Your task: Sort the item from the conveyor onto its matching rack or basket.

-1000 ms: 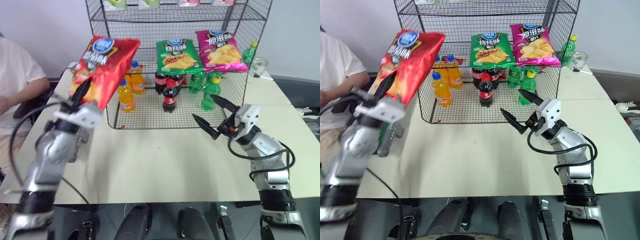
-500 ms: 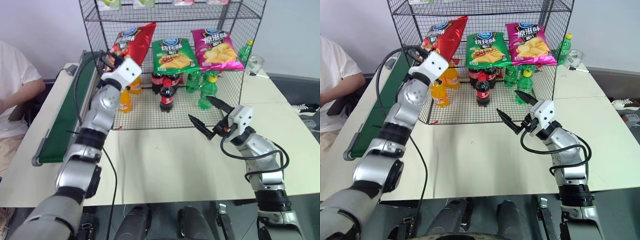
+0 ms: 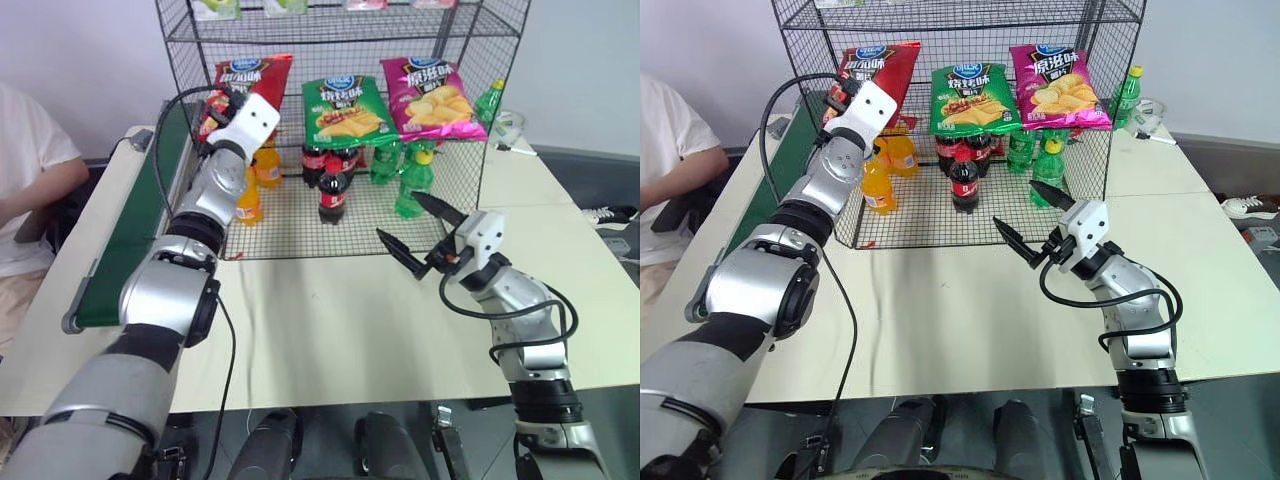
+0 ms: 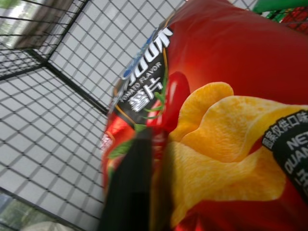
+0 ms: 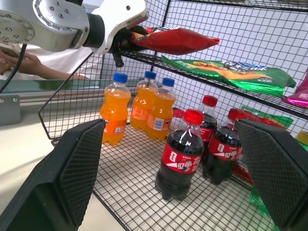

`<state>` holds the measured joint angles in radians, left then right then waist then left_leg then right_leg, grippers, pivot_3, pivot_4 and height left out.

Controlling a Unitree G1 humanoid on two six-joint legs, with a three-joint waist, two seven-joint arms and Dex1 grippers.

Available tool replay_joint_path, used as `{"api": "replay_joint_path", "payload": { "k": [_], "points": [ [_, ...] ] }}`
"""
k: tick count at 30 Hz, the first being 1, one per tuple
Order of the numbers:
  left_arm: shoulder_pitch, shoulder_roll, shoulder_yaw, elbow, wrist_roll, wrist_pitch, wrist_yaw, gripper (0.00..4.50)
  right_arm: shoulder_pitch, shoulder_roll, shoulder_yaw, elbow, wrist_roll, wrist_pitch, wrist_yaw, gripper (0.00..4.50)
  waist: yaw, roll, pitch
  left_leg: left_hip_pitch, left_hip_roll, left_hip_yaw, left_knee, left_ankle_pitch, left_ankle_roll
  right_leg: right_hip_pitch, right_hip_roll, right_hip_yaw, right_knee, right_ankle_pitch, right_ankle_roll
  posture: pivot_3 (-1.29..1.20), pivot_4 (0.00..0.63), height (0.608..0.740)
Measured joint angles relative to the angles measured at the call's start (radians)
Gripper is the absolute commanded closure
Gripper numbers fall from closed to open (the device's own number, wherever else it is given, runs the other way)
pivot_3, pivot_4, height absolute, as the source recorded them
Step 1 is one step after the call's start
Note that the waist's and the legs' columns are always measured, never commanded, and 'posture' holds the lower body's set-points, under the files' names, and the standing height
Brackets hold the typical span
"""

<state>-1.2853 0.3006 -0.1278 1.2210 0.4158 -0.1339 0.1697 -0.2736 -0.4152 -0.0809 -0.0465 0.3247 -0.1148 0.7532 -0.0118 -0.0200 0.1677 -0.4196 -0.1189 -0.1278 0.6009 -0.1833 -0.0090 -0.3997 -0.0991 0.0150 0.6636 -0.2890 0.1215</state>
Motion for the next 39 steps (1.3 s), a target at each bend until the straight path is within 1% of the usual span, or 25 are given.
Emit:
{"api": "replay_joint_path", "payload": {
  "k": [1,2,3,5,7,12,18,22,26,27,28,30,31,33,35,36,38,39],
  "points": [
    [-0.009,0.001,-0.006,0.0,0.0,-0.006,0.004,1.07,0.002,-0.001,0.0,0.0,-0.001,0.0,0.0,0.0,0.0,0.0,0.0,0.0,0.0,0.0,0.0,0.0,0.0,0.0,0.0,0.0,0.0,0.0,0.0,0.0,0.15,0.74],
    [-0.014,0.001,-0.007,-0.004,-0.002,-0.014,0.008,0.46,0.003,-0.001,0.0,-0.001,-0.002,0.001,0.0,0.0,0.0,0.0,0.0,0.0,0.0,0.0,0.0,0.0,0.0,0.0,0.0,0.0,0.0,0.0,0.0,0.0,0.15,0.74],
    [-0.014,0.001,-0.007,-0.008,-0.004,-0.019,0.008,0.03,0.004,-0.001,0.0,-0.002,-0.002,0.001,0.0,0.0,0.0,0.0,0.0,0.0,0.0,0.0,0.0,0.0,0.0,0.0,0.0,0.0,0.0,0.0,0.0,0.0,0.15,0.74],
    [-0.011,0.003,-0.018,-0.023,-0.003,-0.029,0.005,0.03,0.012,-0.001,0.0,-0.012,-0.002,0.002,0.0,0.0,0.001,0.0,0.0,0.0,0.0,0.0,0.0,0.0,0.0,0.0,0.0,0.0,0.0,0.0,0.0,0.0,0.15,0.74],
    [0.02,0.012,-0.017,-0.105,-0.012,-0.031,-0.024,0.03,0.017,-0.001,0.001,-0.02,-0.002,0.004,0.0,0.0,-0.001,0.0,0.0,-0.001,0.0,0.0,0.0,0.0,0.0,-0.001,0.0,0.0,0.0,0.0,0.0,0.0,0.15,0.74],
    [0.188,0.027,-0.015,-0.391,-0.02,-0.004,-0.067,0.03,0.02,-0.002,0.002,-0.028,-0.002,0.009,0.001,0.0,-0.002,0.0,0.0,-0.001,0.0,0.0,0.0,0.0,0.0,-0.002,0.0,0.001,0.001,0.0,0.0,0.0,0.15,0.74],
    [0.446,0.092,-0.015,-0.786,0.005,0.04,-0.117,0.03,0.017,-0.005,0.004,-0.027,-0.001,0.013,0.011,0.0,-0.003,0.0,0.0,-0.004,0.0,0.0,0.0,0.0,-0.001,-0.005,0.0,0.003,0.002,0.0,0.0,0.0,0.15,0.74],
    [0.552,0.138,0.012,-1.031,-0.001,0.069,-0.171,0.03,0.016,-0.014,0.003,-0.026,0.002,0.013,0.022,0.0,0.002,0.001,0.0,-0.005,0.0,0.0,0.004,0.0,-0.001,-0.004,0.0,0.002,0.002,0.0,0.0,0.0,0.15,0.74],
    [0.657,0.157,0.082,-1.221,-0.123,0.095,-0.29,0.03,0.022,-0.037,-0.007,-0.026,0.004,0.013,0.033,0.0,0.001,0.001,-0.001,-0.005,0.0,0.0,0.006,0.0,0.0,-0.003,0.0,0.002,0.002,0.0,0.0,0.0,0.15,0.74],
    [0.684,0.153,0.106,-1.26,-0.191,0.118,-0.334,0.03,0.023,-0.041,-0.008,-0.026,0.005,0.013,0.037,0.0,0.001,0.001,-0.001,-0.005,0.001,0.0,0.006,0.0,0.0,-0.003,0.0,0.002,0.002,0.0,0.0,0.0,0.15,0.74],
    [0.728,0.138,0.153,-1.328,-0.326,0.154,-0.404,0.03,0.029,-0.047,-0.013,-0.026,0.01,0.013,0.042,0.0,-0.001,0.001,-0.001,-0.005,0.001,0.0,0.006,0.0,0.0,-0.003,0.0,0.002,0.002,0.0,-0.001,0.0,0.15,0.74],
    [0.798,0.139,0.213,-1.423,-0.519,0.194,-0.516,0.03,0.037,-0.063,-0.018,-0.026,0.015,0.013,0.052,0.0,-0.002,0.001,-0.001,-0.006,0.001,0.0,0.007,0.0,0.0,-0.003,0.0,0.002,0.002,0.0,-0.001,0.0,0.15,0.74],
    [0.848,0.164,0.244,-1.479,-0.612,0.213,-0.58,0.03,0.042,-0.077,-0.025,-0.026,0.021,0.014,0.06,0.0,-0.004,0.002,-0.001,-0.006,0.002,0.0,0.007,0.0,0.0,-0.003,0.0,0.003,0.002,0.0,-0.001,0.0,0.15,0.74],
    [0.922,0.215,0.312,-1.539,-0.739,0.278,-0.663,0.03,0.049,-0.102,-0.048,-0.026,0.039,0.019,0.077,0.0,-0.004,0.003,-0.001,-0.005,0.003,0.0,0.007,0.0,0.0,-0.003,0.0,0.003,0.002,0.0,-0.001,0.0,0.15,0.74],
    [1.01,0.269,0.405,-1.547,-0.858,0.385,-0.71,0.03,0.065,-0.148,-0.077,-0.026,0.059,0.03,0.104,0.0,-0.003,0.005,-0.002,-0.004,0.003,0.0,0.007,-0.001,0.0,-0.002,0.001,0.003,0.002,0.0,-0.001,0.0,0.15,0.74],
    [1.055,0.291,0.449,-1.539,-0.901,0.428,-0.733,0.03,0.071,-0.169,-0.09,-0.026,0.073,0.041,0.123,0.0,-0.002,0.005,-0.002,-0.004,0.003,0.0,0.007,-0.001,0.0,-0.002,0.001,0.003,0.001,0.0,-0.001,0.0,0.15,0.74],
    [1.131,0.328,0.495,-1.52,-0.936,0.459,-0.782,0.03,0.089,-0.206,-0.105,-0.027,0.092,0.049,0.159,0.0,0.002,0.005,-0.002,-0.004,0.004,0.0,0.008,-0.001,0.001,0.0,0.001,0.003,0.001,0.0,-0.001,0.0,0.15,0.74],
    [1.202,0.372,0.519,-1.497,-0.95,0.462,-0.835,0.03,0.121,-0.249,-0.116,-0.032,0.111,0.055,0.202,0.0,0.004,0.005,-0.002,-0.003,0.004,0.0,0.008,-0.003,0.002,0.001,0.0,0.003,-0.001,0.0,-0.002,0.0,0.15,0.74]
  ]
}}
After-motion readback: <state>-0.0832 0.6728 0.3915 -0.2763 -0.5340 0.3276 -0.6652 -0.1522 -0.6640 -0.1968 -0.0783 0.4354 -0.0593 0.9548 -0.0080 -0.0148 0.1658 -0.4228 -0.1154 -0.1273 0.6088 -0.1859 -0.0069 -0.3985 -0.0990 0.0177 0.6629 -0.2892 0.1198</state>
